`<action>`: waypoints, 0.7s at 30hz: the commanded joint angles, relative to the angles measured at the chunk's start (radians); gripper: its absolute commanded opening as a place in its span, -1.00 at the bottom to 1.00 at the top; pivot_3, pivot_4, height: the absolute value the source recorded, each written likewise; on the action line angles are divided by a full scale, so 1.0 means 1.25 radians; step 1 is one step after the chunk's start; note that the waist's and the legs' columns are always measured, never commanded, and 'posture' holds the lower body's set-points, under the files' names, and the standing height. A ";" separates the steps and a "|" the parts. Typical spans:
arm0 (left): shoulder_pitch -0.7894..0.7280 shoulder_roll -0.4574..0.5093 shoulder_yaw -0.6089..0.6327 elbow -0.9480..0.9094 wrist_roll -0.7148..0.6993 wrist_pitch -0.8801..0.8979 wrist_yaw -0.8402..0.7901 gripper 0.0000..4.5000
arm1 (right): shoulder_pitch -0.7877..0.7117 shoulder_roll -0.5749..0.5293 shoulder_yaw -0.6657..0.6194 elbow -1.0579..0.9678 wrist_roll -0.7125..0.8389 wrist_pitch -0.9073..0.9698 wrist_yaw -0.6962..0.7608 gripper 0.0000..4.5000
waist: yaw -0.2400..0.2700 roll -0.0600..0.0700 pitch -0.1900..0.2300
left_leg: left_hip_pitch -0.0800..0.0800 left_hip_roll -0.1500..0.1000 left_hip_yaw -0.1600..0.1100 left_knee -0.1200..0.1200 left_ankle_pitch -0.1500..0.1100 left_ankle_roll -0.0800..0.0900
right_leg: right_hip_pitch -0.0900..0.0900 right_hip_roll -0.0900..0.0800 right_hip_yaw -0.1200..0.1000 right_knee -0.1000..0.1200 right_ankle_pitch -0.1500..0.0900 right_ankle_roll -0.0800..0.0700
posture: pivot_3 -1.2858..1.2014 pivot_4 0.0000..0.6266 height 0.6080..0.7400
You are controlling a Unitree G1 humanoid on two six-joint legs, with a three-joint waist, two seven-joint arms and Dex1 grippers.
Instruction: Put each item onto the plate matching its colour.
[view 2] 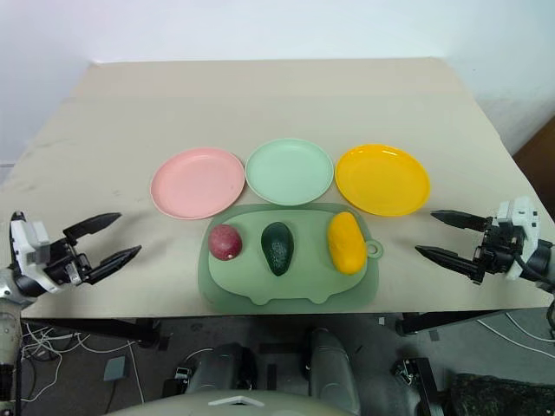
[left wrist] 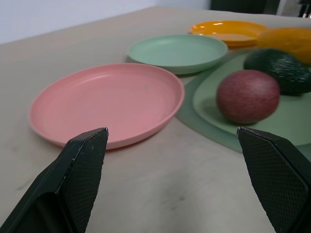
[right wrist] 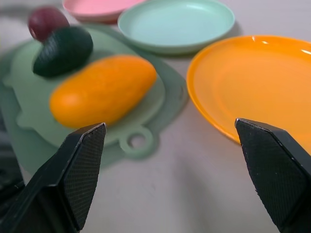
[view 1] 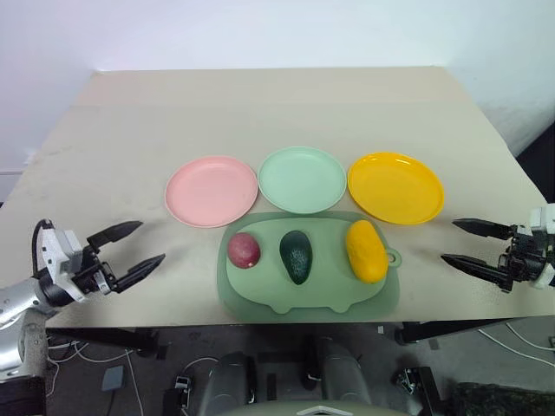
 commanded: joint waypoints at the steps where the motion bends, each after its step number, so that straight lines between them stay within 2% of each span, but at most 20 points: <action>1: 0.009 -0.005 -0.011 -0.058 -0.012 -0.006 0.001 0.98 | -0.011 -0.017 -0.023 -0.114 0.071 0.116 -0.047 1.00 | 0.001 0.000 0.000 | 0.000 0.000 0.000 0.000 0.000 0.000 | 0.000 0.000 0.000 0.000 0.000 0.000 | 0.03 -0.52 0.89; 5: -0.004 -0.004 -0.019 -0.049 -0.012 -0.013 -0.010 0.98 | -0.010 -0.044 -0.002 -0.281 0.123 0.303 -0.162 1.00 | 0.001 0.000 0.000 | -0.001 0.000 -0.001 0.000 0.000 0.000 | 0.000 0.000 0.000 0.000 0.000 0.000 | 0.03 -0.52 0.89; 9: -0.022 -0.009 -0.029 -0.038 -0.008 -0.016 -0.011 0.98 | -0.041 -0.041 -0.003 -0.377 0.214 0.448 -0.251 1.00 | 0.002 0.000 0.000 | -0.001 0.000 -0.001 0.000 0.000 0.000 | 0.000 0.000 0.000 0.000 0.000 0.000 | 0.03 -0.52 0.89; 13: -0.057 -0.030 -0.066 -0.020 0.005 -0.033 -0.012 0.98 | -0.134 0.030 0.061 -0.496 0.302 0.647 -0.515 1.00 | 0.002 0.000 0.000 | -0.001 0.000 -0.002 0.000 0.000 0.000 | 0.000 0.000 0.000 0.000 0.000 0.000 | 0.03 -0.52 0.89; 17: -0.063 -0.043 -0.086 -0.042 0.009 -0.031 0.008 0.98 | -0.166 0.069 0.078 -0.534 0.333 0.751 -0.657 1.00 | 0.004 -0.001 0.000 | -0.002 0.000 -0.002 0.000 0.000 0.001 | -0.001 0.000 0.000 0.000 0.000 0.000 | 0.03 -0.52 0.89; 21: -0.060 -0.051 -0.098 -0.053 0.009 -0.028 0.022 0.98 | -0.167 0.104 0.101 -0.580 0.319 0.778 -0.747 1.00 | 0.006 -0.001 0.000 | -0.002 -0.001 -0.001 0.000 -0.001 0.001 | -0.001 0.000 0.000 -0.001 0.000 0.000 | 0.03 -0.52 0.89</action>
